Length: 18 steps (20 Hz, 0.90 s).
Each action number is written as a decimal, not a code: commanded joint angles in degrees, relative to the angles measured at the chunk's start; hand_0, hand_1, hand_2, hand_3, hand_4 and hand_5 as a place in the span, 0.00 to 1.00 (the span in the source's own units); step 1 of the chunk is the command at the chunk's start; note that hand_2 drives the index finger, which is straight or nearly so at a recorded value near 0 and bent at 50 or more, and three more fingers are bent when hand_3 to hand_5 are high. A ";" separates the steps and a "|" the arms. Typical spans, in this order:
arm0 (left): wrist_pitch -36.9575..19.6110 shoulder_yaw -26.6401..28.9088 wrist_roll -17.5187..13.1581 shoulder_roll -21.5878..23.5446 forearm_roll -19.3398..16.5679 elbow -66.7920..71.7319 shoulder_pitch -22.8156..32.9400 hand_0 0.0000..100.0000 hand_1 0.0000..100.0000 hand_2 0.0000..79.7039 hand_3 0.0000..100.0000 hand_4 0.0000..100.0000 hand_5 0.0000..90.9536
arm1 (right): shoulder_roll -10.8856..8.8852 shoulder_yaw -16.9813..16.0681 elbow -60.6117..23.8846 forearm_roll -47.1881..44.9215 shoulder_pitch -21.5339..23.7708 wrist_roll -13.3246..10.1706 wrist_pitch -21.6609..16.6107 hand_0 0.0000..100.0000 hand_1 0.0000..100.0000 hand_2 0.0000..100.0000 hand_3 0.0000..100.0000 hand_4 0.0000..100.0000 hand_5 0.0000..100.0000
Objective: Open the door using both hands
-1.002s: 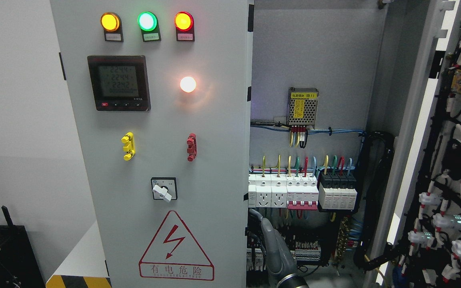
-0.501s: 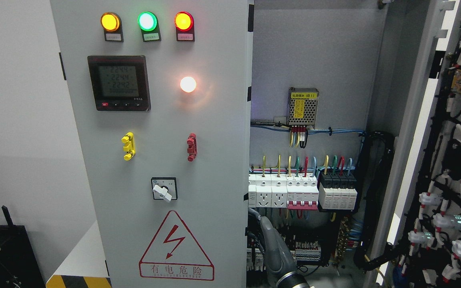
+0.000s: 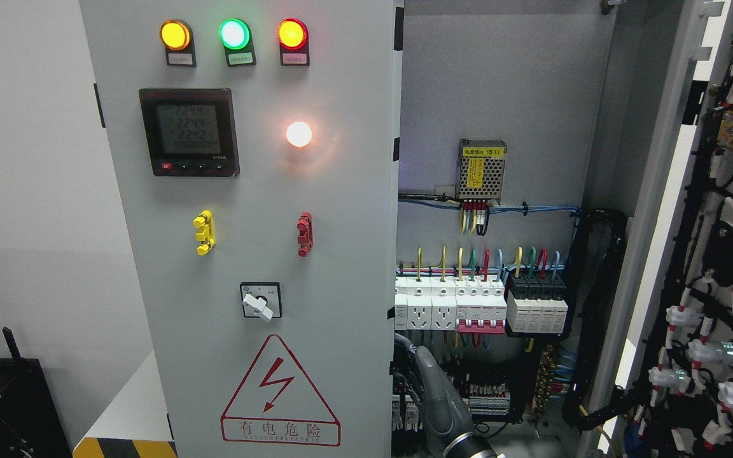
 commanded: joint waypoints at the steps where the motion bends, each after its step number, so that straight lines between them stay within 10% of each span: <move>1: -0.08 0.00 -0.02 0.00 0.00 1.32 0.00 0.12 0.39 0.00 0.00 0.00 0.00 | 1.36 -0.08 0.13 -0.25 -0.22 0.31 0.06 0.05 0.00 0.00 0.00 0.00 0.00; 14: -0.08 0.00 -0.02 0.00 0.00 1.32 0.00 0.12 0.39 0.00 0.00 0.00 0.00 | 1.54 0.01 0.04 -0.61 -0.13 0.48 0.06 0.05 0.00 0.00 0.00 0.00 0.00; 18: -0.08 0.00 -0.02 0.00 0.00 1.32 0.00 0.12 0.39 0.00 0.00 0.00 0.00 | 1.45 -0.08 -0.05 -0.69 -0.22 3.82 0.06 0.05 0.00 0.00 0.00 0.00 0.00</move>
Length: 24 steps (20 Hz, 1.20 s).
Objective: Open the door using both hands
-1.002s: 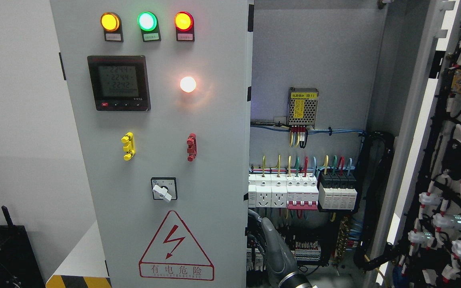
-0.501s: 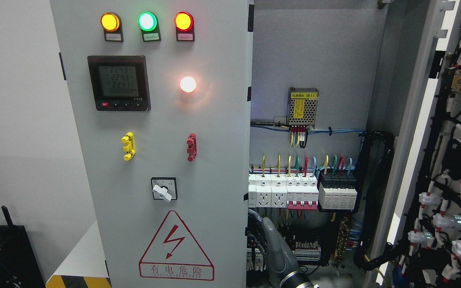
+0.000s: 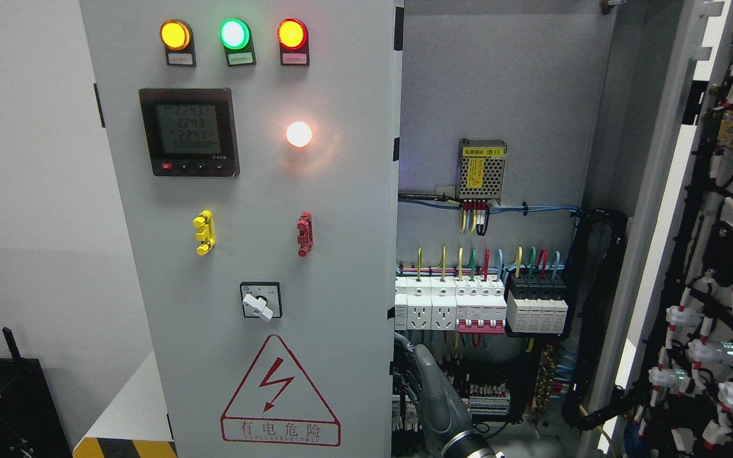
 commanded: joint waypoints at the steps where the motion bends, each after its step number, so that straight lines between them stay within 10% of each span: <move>1: 0.07 0.00 -0.02 0.00 0.00 1.32 0.00 0.12 0.39 0.00 0.00 0.00 0.00 | 0.71 -0.14 -0.07 -0.14 0.06 1.38 0.03 0.05 0.00 0.00 0.00 0.00 0.00; 15: 0.07 0.00 -0.02 0.00 0.00 1.32 0.00 0.12 0.39 0.00 0.00 0.00 0.00 | 0.71 -0.58 -0.07 -2.16 0.06 2.61 -0.41 0.05 0.00 0.00 0.00 0.00 0.00; 24: 0.07 0.00 -0.02 0.00 0.00 1.32 0.00 0.12 0.39 0.00 0.00 0.00 0.00 | 0.62 -1.45 0.10 -2.16 -0.02 7.80 -0.23 0.05 0.00 0.00 0.00 0.00 0.00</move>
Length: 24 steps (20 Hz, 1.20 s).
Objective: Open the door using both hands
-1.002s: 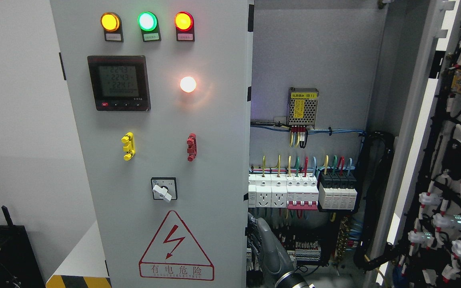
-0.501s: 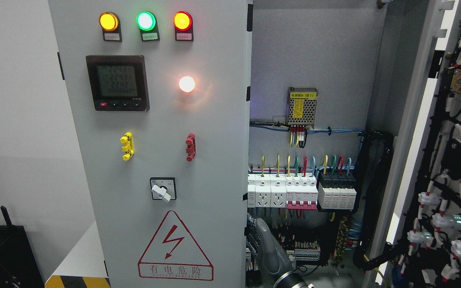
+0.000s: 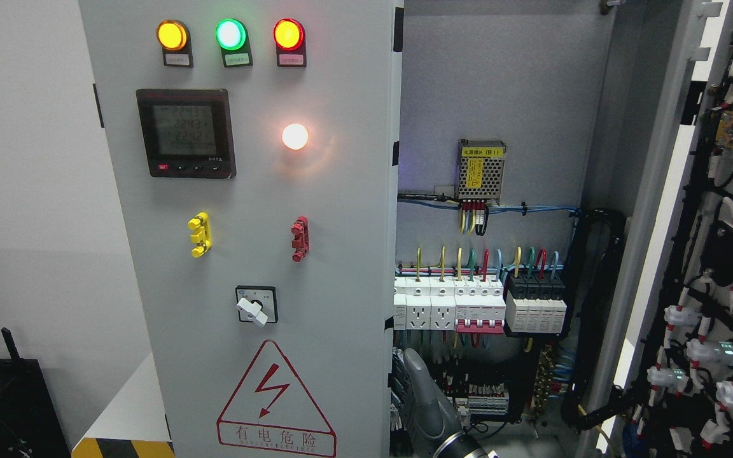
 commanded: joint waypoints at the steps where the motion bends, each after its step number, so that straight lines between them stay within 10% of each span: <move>1: 0.02 0.00 -0.01 0.00 0.00 1.32 0.00 0.12 0.39 0.00 0.00 0.00 0.00 | 0.52 -0.64 0.12 -0.16 -0.03 0.50 0.06 0.05 0.00 0.00 0.00 0.00 0.00; 18: 0.02 0.00 -0.01 0.00 0.00 1.32 0.00 0.12 0.39 0.00 0.00 0.00 0.00 | 0.52 -1.78 -0.32 -1.39 0.24 2.34 -0.03 0.05 0.00 0.00 0.00 0.00 0.00; 24: 0.02 0.00 -0.01 0.00 0.00 1.32 0.00 0.12 0.39 0.00 0.00 0.00 0.00 | 0.61 -1.78 -0.50 -1.39 0.24 6.74 0.06 0.05 0.00 0.00 0.00 0.00 0.00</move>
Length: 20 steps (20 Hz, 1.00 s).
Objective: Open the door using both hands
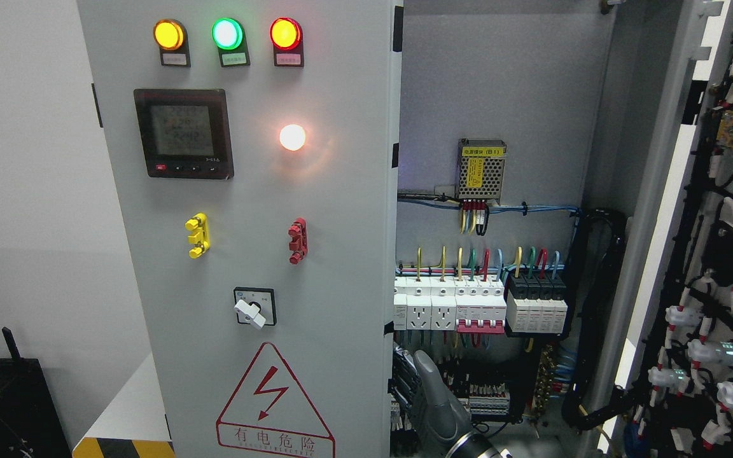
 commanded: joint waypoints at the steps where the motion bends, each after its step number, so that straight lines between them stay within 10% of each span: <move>1: 0.00 0.00 -0.01 0.00 0.00 1.32 0.00 0.12 0.39 0.00 0.00 0.00 0.00 | 1.47 -0.30 -0.24 -0.19 0.05 1.28 0.15 0.05 0.00 0.00 0.00 0.00 0.00; 20: 0.00 0.00 -0.01 0.00 0.00 1.32 0.00 0.12 0.39 0.00 0.00 0.00 0.00 | 1.38 -0.38 -0.07 -0.63 0.05 5.32 0.51 0.05 0.00 0.00 0.00 0.00 0.00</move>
